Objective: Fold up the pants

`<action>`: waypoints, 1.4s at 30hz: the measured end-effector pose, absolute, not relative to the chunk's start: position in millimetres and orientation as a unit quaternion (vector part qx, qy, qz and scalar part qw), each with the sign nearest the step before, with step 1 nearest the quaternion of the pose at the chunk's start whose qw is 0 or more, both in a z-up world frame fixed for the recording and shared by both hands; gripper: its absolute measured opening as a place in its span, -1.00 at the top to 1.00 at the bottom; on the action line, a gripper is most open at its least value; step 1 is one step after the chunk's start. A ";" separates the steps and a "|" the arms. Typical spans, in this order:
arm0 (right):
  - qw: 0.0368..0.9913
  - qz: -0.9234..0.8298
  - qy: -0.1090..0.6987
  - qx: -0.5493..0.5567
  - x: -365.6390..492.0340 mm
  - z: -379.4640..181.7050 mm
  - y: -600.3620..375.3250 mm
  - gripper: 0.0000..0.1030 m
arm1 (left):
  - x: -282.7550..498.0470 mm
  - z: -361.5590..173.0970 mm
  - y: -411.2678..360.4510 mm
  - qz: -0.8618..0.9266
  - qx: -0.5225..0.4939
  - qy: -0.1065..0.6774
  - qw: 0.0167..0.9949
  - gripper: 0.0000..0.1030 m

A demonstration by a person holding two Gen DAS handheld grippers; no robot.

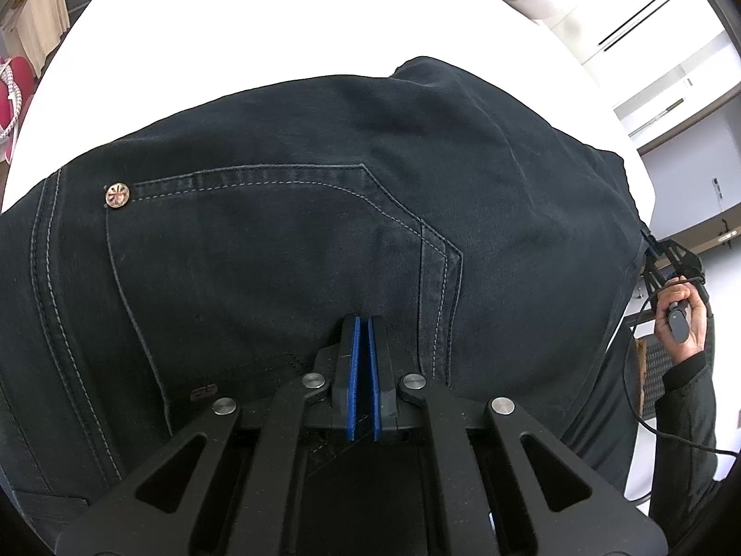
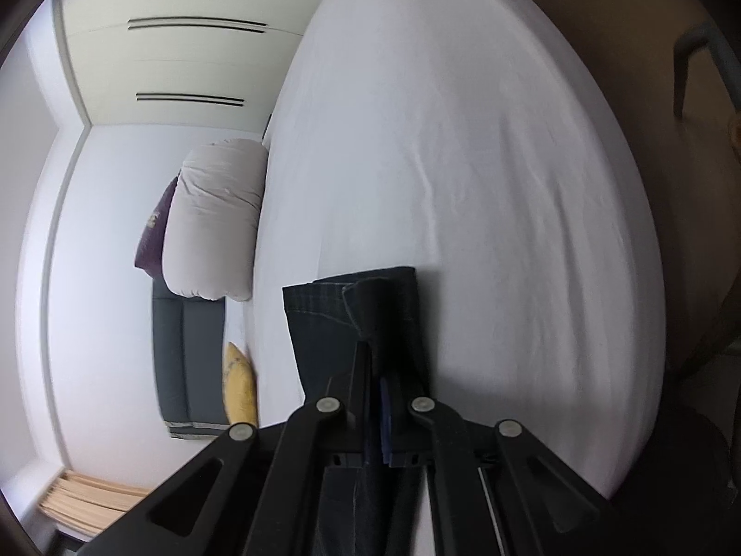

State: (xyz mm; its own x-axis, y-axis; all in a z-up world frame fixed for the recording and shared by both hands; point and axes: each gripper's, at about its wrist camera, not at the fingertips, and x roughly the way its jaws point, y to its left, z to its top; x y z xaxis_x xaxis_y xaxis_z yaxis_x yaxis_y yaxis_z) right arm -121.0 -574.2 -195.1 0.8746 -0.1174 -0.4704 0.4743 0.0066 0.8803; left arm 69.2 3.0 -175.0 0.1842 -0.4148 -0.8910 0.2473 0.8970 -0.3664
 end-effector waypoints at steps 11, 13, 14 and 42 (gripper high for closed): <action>0.701 -0.217 0.148 0.663 -122.5 -200.1 -588.4 0.94 | 69.1 -173.0 -0.7 -0.228 -0.043 0.601 0.765 0.94; 0.700 -0.217 0.150 0.663 -122.6 -204.2 -588.7 0.95 | 67.4 -172.6 1.7 -0.231 -0.041 0.599 0.766 0.93; 0.698 -0.216 0.149 0.666 -122.8 -206.2 -589.1 0.95 | 66.8 -172.7 3.2 -0.231 -0.043 0.598 0.766 0.94; 0.804 -0.023 0.300 0.513 -118.9 -97.2 -447.4 0.01 | 46.3 -181.8 42.4 -0.250 -0.129 0.560 0.779 0.93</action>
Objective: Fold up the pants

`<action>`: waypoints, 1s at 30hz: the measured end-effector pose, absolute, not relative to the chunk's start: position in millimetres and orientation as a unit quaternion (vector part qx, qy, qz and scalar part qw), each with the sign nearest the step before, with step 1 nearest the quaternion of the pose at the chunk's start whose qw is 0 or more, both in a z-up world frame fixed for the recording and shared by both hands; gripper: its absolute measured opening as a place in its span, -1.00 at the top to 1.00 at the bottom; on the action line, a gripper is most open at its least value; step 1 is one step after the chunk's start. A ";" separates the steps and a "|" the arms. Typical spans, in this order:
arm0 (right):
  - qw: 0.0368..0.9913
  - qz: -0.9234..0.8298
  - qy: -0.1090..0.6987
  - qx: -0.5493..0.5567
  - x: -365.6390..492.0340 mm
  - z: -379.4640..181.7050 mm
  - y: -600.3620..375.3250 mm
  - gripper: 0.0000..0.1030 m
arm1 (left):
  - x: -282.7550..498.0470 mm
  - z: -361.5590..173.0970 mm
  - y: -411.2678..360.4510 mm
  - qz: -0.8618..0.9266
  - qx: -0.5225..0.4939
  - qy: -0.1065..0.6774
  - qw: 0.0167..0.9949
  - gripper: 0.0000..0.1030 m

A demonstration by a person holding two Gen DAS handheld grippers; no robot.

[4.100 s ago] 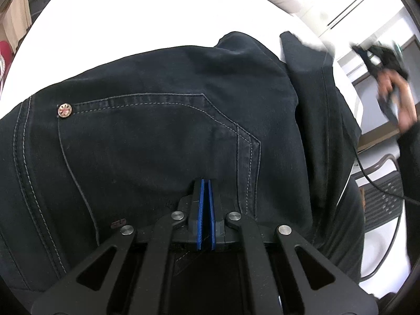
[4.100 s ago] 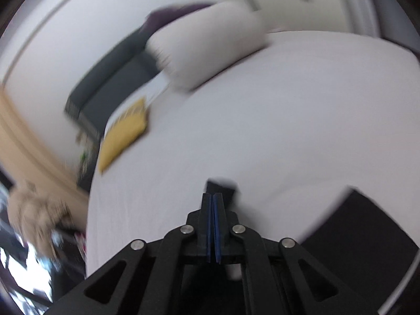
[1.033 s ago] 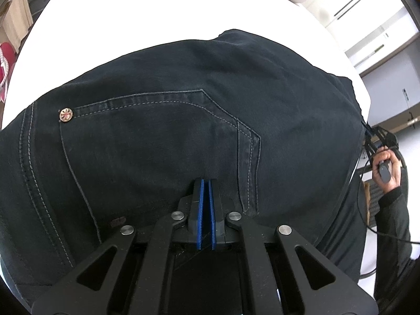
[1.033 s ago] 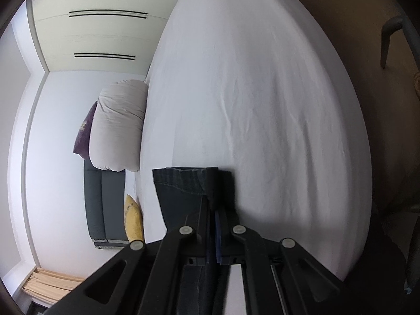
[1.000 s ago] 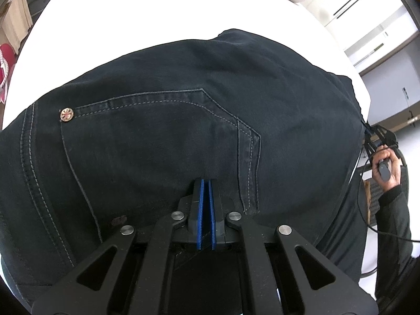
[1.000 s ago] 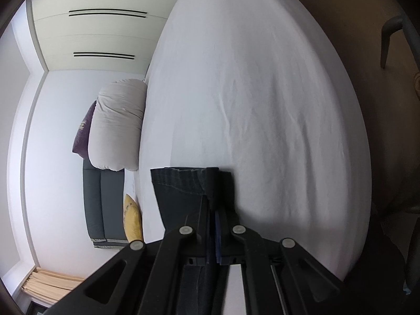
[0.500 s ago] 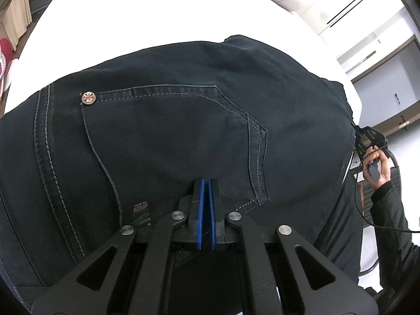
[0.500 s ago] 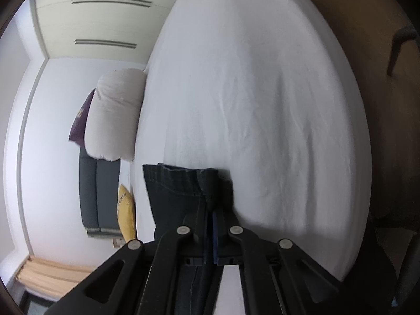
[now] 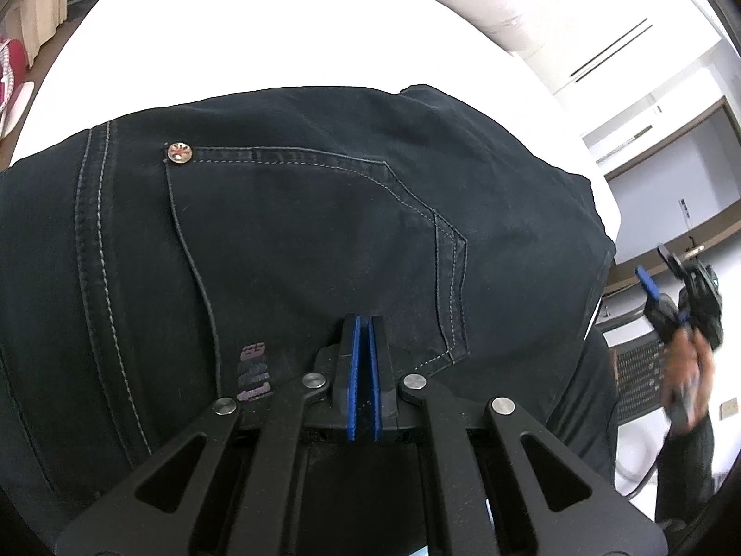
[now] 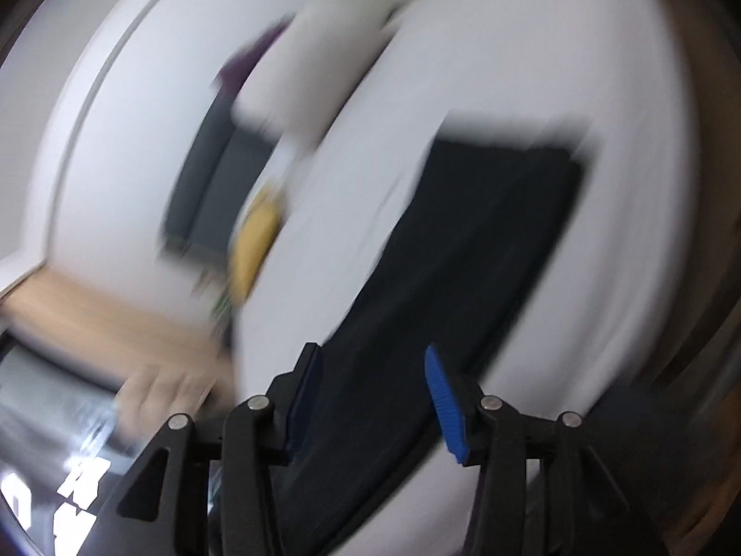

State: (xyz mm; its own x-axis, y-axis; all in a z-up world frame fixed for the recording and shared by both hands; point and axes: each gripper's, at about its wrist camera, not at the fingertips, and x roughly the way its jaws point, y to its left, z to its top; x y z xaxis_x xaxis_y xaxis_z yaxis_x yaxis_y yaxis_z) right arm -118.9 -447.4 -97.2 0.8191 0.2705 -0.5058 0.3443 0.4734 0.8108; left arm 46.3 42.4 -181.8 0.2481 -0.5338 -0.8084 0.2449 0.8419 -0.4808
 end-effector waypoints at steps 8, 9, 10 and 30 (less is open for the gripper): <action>0.690 0.090 0.422 0.581 -94.2 -167.7 -324.7 -0.09 | 44.9 -182.2 49.7 -0.253 -0.132 0.559 0.779 0.93; 0.683 0.094 0.428 0.584 -94.6 -172.6 -319.2 -0.09 | 44.9 -182.5 50.5 -0.254 -0.134 0.559 0.778 0.93; 0.677 0.096 0.435 0.586 -95.0 -176.3 -314.7 -0.10 | 45.1 -182.9 51.6 -0.254 -0.137 0.558 0.778 0.93; 0.657 0.118 0.445 0.597 -83.4 -165.9 -293.7 -0.14 | 46.3 -181.1 55.5 -0.256 -0.136 0.559 0.777 0.93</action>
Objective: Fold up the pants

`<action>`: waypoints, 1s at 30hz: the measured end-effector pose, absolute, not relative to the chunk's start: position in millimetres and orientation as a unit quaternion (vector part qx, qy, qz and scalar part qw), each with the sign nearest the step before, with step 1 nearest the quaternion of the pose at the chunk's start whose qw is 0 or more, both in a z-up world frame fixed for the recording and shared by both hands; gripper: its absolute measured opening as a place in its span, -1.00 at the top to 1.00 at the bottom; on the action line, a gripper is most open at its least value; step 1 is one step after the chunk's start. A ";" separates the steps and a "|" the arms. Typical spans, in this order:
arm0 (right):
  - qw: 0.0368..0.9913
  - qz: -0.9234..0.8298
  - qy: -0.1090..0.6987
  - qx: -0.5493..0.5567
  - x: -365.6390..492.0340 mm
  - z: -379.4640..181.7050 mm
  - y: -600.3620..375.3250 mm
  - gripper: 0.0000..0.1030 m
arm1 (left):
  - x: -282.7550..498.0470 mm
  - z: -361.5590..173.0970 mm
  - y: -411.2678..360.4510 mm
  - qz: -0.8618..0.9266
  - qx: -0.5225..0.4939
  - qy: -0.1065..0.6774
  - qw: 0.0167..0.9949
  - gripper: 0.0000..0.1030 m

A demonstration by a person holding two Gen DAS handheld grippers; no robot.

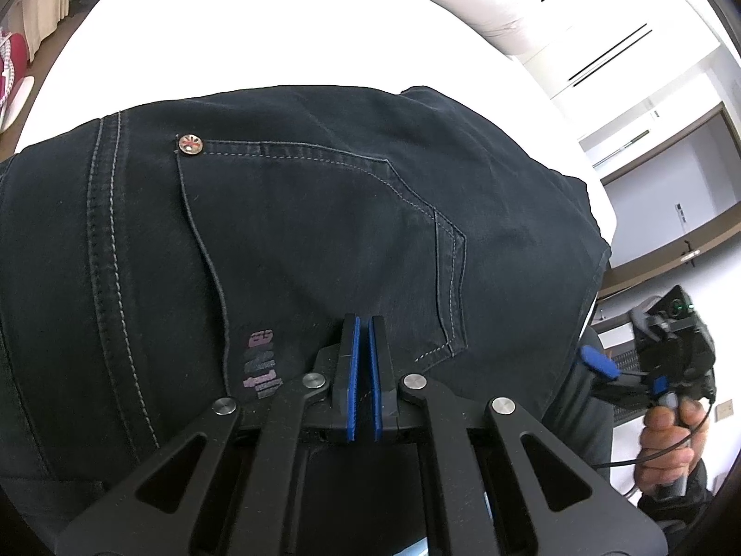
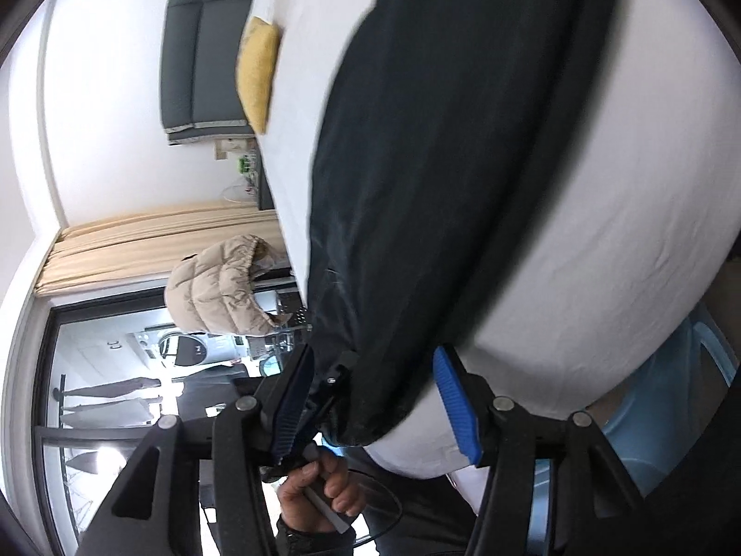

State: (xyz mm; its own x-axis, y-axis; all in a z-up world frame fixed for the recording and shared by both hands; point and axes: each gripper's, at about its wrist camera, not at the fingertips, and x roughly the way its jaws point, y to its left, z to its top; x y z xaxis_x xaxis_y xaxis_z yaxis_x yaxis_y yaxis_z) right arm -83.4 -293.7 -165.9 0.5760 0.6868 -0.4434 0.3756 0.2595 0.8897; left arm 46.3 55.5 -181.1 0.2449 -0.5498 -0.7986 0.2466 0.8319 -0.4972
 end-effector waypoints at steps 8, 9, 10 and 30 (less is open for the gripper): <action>0.637 0.128 0.468 0.599 -72.5 -179.0 -281.2 -0.13 | 45.4 -181.1 50.7 -0.253 -0.131 0.559 0.779 0.93; 0.633 0.129 0.469 0.602 -71.6 -183.0 -279.9 -0.13 | 45.3 -181.3 50.2 -0.253 -0.130 0.559 0.779 0.93; 0.630 0.129 0.470 0.604 -71.3 -185.7 -280.3 -0.14 | 45.2 -181.6 49.7 -0.253 -0.131 0.558 0.779 0.93; 0.646 0.123 0.482 0.578 -77.3 -205.6 -277.1 0.94 | 36.5 -175.1 31.9 -0.255 -0.086 0.556 0.786 0.93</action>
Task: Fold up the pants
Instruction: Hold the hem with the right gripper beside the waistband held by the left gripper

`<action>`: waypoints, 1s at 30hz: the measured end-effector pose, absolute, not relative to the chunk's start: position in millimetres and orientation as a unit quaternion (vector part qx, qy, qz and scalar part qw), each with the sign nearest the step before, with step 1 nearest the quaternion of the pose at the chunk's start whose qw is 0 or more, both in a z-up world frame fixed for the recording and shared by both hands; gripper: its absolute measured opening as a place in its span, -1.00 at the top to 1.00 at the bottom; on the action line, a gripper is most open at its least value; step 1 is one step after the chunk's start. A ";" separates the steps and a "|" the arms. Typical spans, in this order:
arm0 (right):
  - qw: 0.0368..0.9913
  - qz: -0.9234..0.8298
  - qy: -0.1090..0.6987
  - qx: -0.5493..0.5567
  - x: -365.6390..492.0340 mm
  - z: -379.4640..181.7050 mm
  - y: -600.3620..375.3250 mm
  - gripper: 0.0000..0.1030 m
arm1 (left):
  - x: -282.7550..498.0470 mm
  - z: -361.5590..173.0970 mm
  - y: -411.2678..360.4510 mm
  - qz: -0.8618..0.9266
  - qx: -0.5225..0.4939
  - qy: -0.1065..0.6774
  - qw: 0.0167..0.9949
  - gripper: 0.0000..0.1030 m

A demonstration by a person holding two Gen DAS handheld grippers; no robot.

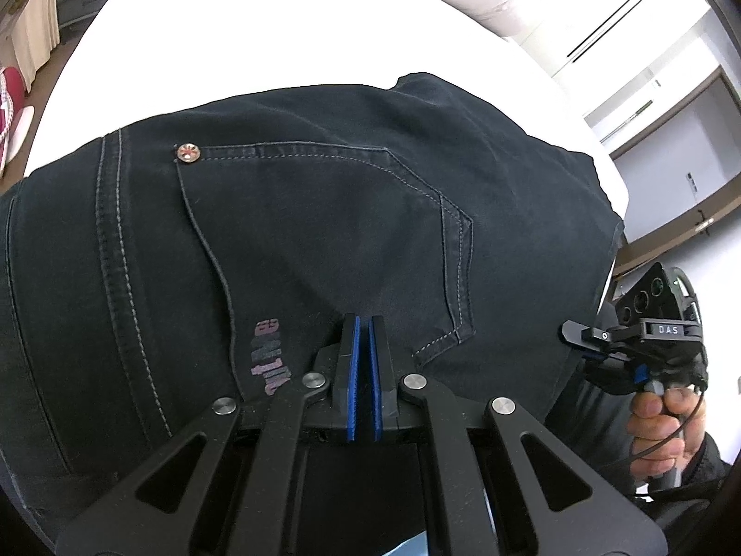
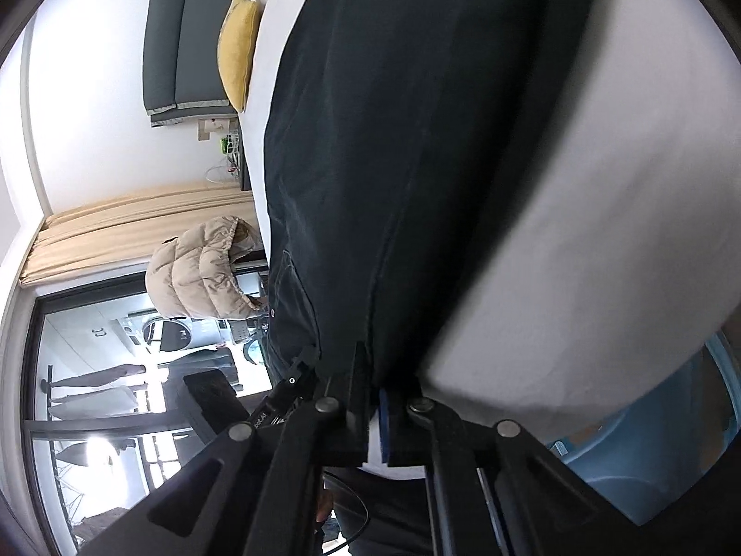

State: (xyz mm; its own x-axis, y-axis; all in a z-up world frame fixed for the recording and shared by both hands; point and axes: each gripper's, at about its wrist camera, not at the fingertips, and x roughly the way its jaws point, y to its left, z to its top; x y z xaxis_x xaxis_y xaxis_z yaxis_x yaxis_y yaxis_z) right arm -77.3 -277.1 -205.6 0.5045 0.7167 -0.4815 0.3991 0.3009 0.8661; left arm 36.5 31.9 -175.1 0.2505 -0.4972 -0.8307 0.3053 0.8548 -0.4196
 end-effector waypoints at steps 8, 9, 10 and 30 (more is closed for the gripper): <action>0.655 0.111 0.440 0.603 -81.9 -200.8 -312.1 0.82 | 38.3 -178.3 32.5 -0.256 -0.091 0.556 0.785 0.93; 0.656 0.104 0.432 0.611 -83.2 -201.5 -321.0 0.82 | 38.1 -178.9 33.0 -0.257 -0.092 0.556 0.785 0.93; 0.656 0.099 0.423 0.618 -84.2 -201.8 -329.0 0.82 | 38.0 -179.0 32.7 -0.257 -0.092 0.556 0.785 0.93; 0.680 0.036 0.359 0.639 -101.2 -194.8 -377.8 0.85 | 38.9 -180.7 38.9 -0.258 -0.090 0.558 0.784 0.93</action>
